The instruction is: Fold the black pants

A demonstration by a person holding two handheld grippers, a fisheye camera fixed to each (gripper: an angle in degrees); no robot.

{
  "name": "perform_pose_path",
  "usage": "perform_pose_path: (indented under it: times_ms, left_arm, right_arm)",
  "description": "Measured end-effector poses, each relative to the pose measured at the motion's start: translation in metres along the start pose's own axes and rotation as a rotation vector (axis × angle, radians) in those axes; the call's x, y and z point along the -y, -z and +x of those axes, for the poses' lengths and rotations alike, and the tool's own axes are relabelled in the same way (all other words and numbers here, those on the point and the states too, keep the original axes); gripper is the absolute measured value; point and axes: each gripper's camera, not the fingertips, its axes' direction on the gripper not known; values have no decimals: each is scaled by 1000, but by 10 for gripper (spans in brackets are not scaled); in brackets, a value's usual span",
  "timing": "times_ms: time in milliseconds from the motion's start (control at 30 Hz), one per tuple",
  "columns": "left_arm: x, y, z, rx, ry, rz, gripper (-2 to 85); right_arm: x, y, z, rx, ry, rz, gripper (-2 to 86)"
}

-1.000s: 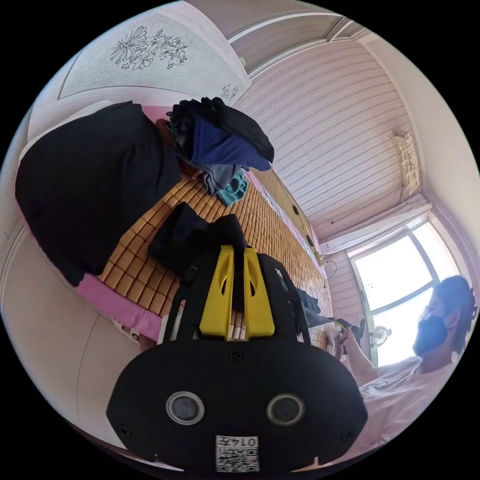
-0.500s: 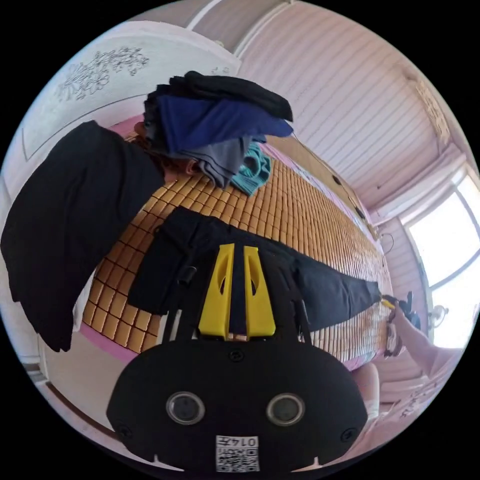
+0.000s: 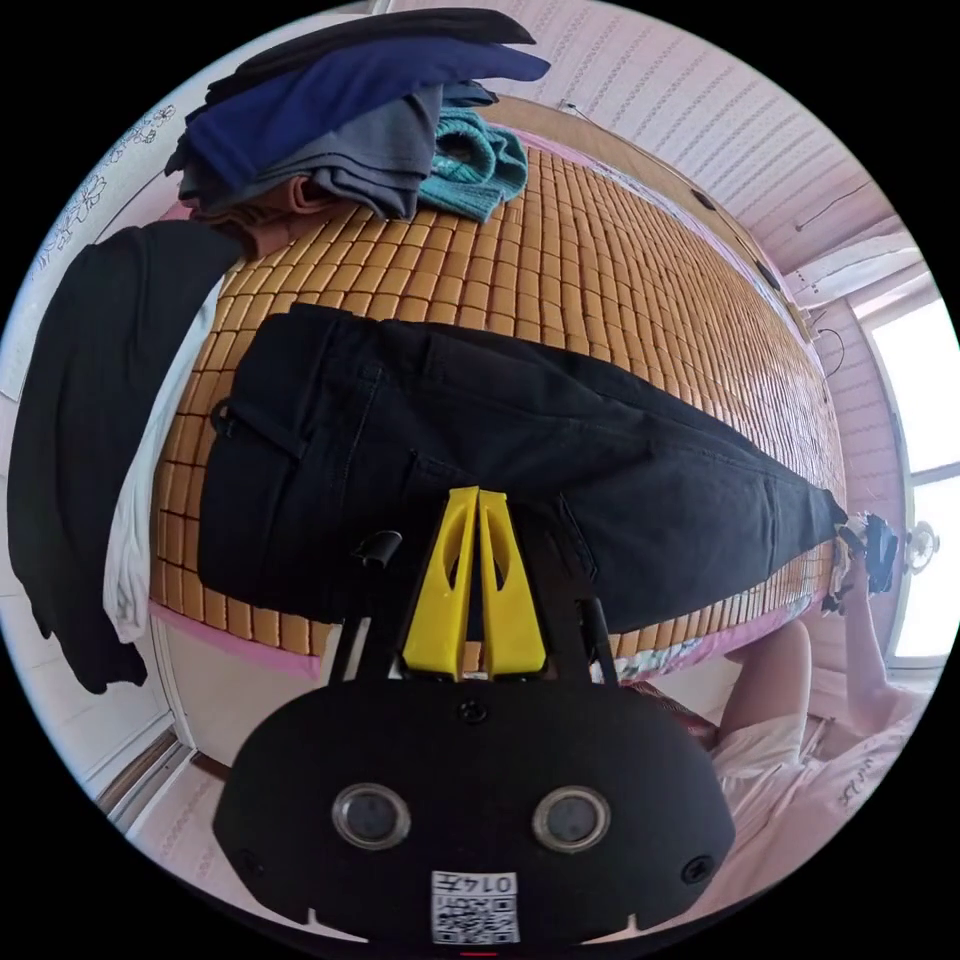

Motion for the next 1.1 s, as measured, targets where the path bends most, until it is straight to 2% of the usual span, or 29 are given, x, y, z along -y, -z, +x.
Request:
perform_pose_path:
  times_ms: [100, 200, 267, 367, 467, 600, 667, 767, 867, 933, 1033, 1100]
  left_arm:
    - [-17, 5, 1, -46, 14, 12, -10]
    - [-32, 22, 10, -138, 35, 133, -10]
    - [-42, 34, 27, -205, 16, 214, -10]
    - [-48, 29, 56, -242, -55, 201, -10]
    - [-52, 21, 82, -240, -119, 168, -10]
    - [-55, 23, 91, -244, -133, 188, -9]
    - [-57, 24, 88, -189, -131, 203, -9]
    - [-58, 25, 71, -133, -61, 232, -6]
    - [-60, 27, 47, -151, -6, 264, 17]
    - [-62, 34, 33, -133, 6, 275, 34]
    - [-70, 48, 12, -26, 13, 333, 50]
    - [-68, 48, 0, 13, 12, 332, 61]
  right_arm:
    - [-62, 32, 27, -67, -44, -7, 60]
    - [-105, 65, 39, -114, -109, 53, 68]
    - [-114, 78, 42, -112, -153, 82, 71]
    - [-110, 81, 53, -51, -241, 79, 102]
    - [-95, 72, 58, -4, -255, -45, 87]
    - [-94, 138, 39, -5, -175, 79, 31]
    - [-98, 163, 29, -46, -152, 123, 25]
    - [-98, 159, 30, -129, -152, 76, 23]
    - [-90, 140, 46, -118, -266, -37, 32]
    - [-87, 170, 40, -87, -301, 63, 33]
    - [-73, 220, -17, -63, -85, 195, 29]
    - [-57, 236, -93, -26, 207, 205, 27]
